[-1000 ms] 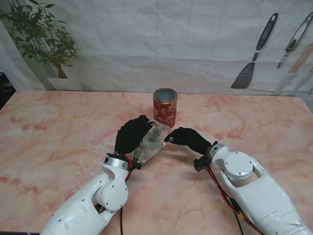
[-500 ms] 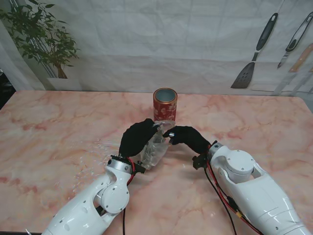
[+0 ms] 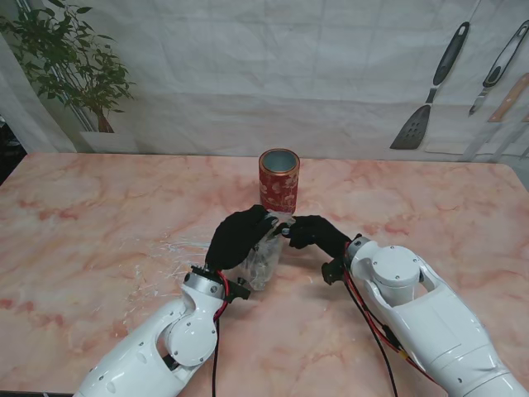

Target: Insert tea bags into the tea bag box

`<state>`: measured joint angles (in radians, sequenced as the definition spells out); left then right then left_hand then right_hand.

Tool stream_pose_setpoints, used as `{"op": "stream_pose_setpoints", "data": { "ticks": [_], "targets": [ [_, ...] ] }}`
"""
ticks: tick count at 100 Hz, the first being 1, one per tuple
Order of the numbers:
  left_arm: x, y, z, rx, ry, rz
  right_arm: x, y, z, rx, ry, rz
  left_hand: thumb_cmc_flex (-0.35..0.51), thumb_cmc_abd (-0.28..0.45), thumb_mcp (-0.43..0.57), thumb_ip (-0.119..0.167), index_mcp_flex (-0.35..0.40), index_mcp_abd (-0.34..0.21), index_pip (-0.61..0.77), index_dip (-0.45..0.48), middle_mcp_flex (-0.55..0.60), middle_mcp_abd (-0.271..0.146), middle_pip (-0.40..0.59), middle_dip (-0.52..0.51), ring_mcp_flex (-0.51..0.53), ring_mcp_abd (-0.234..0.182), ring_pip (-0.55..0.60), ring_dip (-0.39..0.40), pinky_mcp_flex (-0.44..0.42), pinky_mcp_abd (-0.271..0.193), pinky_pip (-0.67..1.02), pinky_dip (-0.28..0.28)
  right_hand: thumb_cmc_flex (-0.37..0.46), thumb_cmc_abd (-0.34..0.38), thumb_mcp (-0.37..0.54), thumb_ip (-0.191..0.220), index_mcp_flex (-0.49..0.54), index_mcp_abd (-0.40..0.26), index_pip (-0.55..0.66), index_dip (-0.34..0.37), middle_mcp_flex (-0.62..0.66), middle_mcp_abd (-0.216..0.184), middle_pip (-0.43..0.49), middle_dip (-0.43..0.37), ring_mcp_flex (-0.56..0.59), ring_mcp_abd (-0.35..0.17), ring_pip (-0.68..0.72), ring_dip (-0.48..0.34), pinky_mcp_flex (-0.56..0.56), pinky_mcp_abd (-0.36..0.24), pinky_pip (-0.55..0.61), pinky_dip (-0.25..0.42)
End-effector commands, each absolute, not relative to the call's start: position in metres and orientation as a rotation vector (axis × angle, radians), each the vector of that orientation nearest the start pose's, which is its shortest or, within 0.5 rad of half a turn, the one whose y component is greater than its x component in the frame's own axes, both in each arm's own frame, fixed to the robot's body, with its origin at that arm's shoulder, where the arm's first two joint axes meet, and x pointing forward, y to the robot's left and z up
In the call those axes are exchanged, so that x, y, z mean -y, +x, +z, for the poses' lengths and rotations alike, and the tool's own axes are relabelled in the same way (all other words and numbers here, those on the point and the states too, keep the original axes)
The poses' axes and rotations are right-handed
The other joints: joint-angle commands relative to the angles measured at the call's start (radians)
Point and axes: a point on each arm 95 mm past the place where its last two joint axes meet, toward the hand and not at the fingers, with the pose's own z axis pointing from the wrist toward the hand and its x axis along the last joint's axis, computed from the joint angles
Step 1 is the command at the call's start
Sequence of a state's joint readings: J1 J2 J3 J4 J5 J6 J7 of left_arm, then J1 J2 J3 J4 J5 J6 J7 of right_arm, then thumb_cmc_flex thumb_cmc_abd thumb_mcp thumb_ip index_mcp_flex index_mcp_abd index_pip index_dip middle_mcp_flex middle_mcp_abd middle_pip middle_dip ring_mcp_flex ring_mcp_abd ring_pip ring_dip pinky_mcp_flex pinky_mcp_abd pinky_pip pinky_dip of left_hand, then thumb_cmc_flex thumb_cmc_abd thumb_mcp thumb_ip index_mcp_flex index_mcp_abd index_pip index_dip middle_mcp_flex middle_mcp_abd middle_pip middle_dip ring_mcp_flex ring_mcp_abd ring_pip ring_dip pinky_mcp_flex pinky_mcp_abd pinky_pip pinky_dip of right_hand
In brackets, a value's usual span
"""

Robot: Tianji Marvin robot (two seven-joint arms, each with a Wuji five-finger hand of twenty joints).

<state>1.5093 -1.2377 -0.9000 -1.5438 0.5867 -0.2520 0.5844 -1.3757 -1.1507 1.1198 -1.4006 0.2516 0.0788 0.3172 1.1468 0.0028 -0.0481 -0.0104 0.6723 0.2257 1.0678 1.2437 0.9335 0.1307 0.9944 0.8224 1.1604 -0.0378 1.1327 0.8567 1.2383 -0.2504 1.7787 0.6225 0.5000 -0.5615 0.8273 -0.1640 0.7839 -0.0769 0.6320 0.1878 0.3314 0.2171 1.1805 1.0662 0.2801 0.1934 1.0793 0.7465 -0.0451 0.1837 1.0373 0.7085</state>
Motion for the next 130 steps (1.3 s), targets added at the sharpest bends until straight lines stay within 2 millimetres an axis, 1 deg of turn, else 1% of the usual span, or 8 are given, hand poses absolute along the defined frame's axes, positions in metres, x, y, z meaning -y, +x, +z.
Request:
{"op": "stream_pose_setpoints", "data": {
  "ticks": [1, 20, 42, 70, 87, 109, 119, 130],
  "targets": [
    [0.131, 0.36, -0.304, -0.888, -1.281, -2.385, -0.039, 0.435, -0.348, 0.888, -2.133, -1.648, 0.089, 0.022, 0.06, 0.04, 0.113, 0.205, 0.137, 0.027, 0.134, -0.082, 0.223, 0.012, 0.109, 0.162, 0.399, -0.014, -0.115, -0.116, 0.315, -0.003, -0.054, -0.058, 0.006, 0.039, -0.044, 0.013, -0.019, 0.006, 0.011, -0.017, 0.034, 0.023, 0.023, 0.0, 0.038, 0.016, 0.004, 0.021, 0.052, 0.01],
    [0.131, 0.366, -0.305, -0.888, -1.259, -2.381, -0.041, 0.438, -0.344, 0.9, -2.134, -1.64, 0.087, 0.024, 0.059, 0.04, 0.111, 0.201, 0.134, 0.026, 0.132, -0.083, 0.224, 0.009, 0.109, 0.163, 0.396, -0.014, -0.115, -0.114, 0.315, -0.01, -0.102, -0.089, -0.018, 0.032, -0.063, 0.091, -0.038, 0.007, 0.007, -0.017, 0.038, 0.026, 0.03, -0.001, 0.041, 0.022, 0.012, 0.033, 0.072, 0.005],
    [0.135, 0.365, -0.309, -0.9, -1.261, -2.416, -0.046, 0.443, -0.338, 0.888, -2.151, -1.629, 0.086, 0.026, 0.06, 0.041, 0.108, 0.199, 0.135, 0.027, 0.131, -0.084, 0.226, 0.007, 0.109, 0.163, 0.393, -0.014, -0.116, -0.114, 0.315, -0.014, -0.113, -0.064, -0.108, 0.039, -0.069, 0.162, -0.087, 0.048, -0.011, -0.004, 0.038, 0.029, 0.023, 0.001, 0.039, 0.03, 0.007, 0.048, 0.094, -0.016],
    [0.141, 0.358, -0.313, -0.953, -1.271, -2.485, -0.055, 0.45, -0.337, 0.79, -2.165, -1.625, 0.084, 0.026, 0.06, 0.042, 0.107, 0.199, 0.138, 0.027, 0.129, -0.088, 0.227, 0.004, 0.109, 0.162, 0.389, -0.015, -0.116, -0.113, 0.315, -0.021, -0.104, -0.056, -0.156, 0.043, -0.122, 0.175, -0.135, 0.067, -0.045, -0.007, 0.041, 0.029, 0.0, -0.007, 0.034, 0.034, -0.006, 0.041, 0.098, -0.021],
    [0.138, 0.362, -0.315, -0.981, -1.274, -2.455, -0.054, 0.45, -0.332, 0.721, -2.16, -1.647, 0.082, 0.026, 0.06, 0.043, 0.109, 0.197, 0.14, 0.027, 0.13, -0.087, 0.229, 0.003, 0.109, 0.162, 0.389, -0.015, -0.116, -0.113, 0.315, -0.023, -0.071, -0.074, -0.16, 0.051, -0.135, 0.149, -0.145, 0.075, -0.048, -0.014, 0.05, 0.032, -0.002, -0.01, 0.036, 0.038, -0.007, 0.037, 0.1, -0.02],
    [0.14, 0.365, -0.316, -0.991, -1.263, -2.511, -0.058, 0.449, -0.333, 0.846, -2.196, -1.645, 0.072, 0.034, 0.06, 0.044, 0.098, 0.182, 0.138, 0.026, 0.117, -0.11, 0.22, 0.001, 0.108, 0.172, 0.355, -0.022, -0.121, -0.103, 0.306, -0.045, -0.052, -0.152, -0.093, 0.041, -0.122, 0.16, -0.143, 0.087, -0.028, -0.012, 0.064, 0.038, 0.019, -0.004, 0.045, 0.052, 0.007, 0.051, 0.119, -0.013],
    [0.143, 0.364, -0.316, -0.979, -1.251, -2.53, -0.062, 0.448, -0.336, 0.896, -2.212, -1.637, 0.07, 0.04, 0.06, 0.043, 0.09, 0.178, 0.138, 0.025, 0.109, -0.115, 0.211, -0.003, 0.107, 0.176, 0.333, -0.025, -0.123, -0.098, 0.296, -0.055, -0.037, -0.246, 0.031, 0.03, -0.08, 0.175, -0.114, 0.107, -0.001, -0.009, 0.075, 0.042, 0.043, 0.004, 0.05, 0.06, 0.02, 0.066, 0.139, -0.015],
    [0.146, 0.364, -0.314, -0.95, -1.238, -2.548, -0.067, 0.447, -0.338, 0.93, -2.234, -1.64, 0.071, 0.043, 0.06, 0.043, 0.086, 0.177, 0.138, 0.024, 0.106, -0.118, 0.208, -0.007, 0.107, 0.177, 0.321, -0.026, -0.124, -0.096, 0.29, -0.06, 0.014, -0.284, 0.094, 0.03, -0.047, 0.188, -0.087, 0.122, 0.024, -0.018, 0.089, 0.048, 0.071, 0.0, 0.058, 0.062, 0.039, 0.069, 0.155, -0.016]
  ]
}}
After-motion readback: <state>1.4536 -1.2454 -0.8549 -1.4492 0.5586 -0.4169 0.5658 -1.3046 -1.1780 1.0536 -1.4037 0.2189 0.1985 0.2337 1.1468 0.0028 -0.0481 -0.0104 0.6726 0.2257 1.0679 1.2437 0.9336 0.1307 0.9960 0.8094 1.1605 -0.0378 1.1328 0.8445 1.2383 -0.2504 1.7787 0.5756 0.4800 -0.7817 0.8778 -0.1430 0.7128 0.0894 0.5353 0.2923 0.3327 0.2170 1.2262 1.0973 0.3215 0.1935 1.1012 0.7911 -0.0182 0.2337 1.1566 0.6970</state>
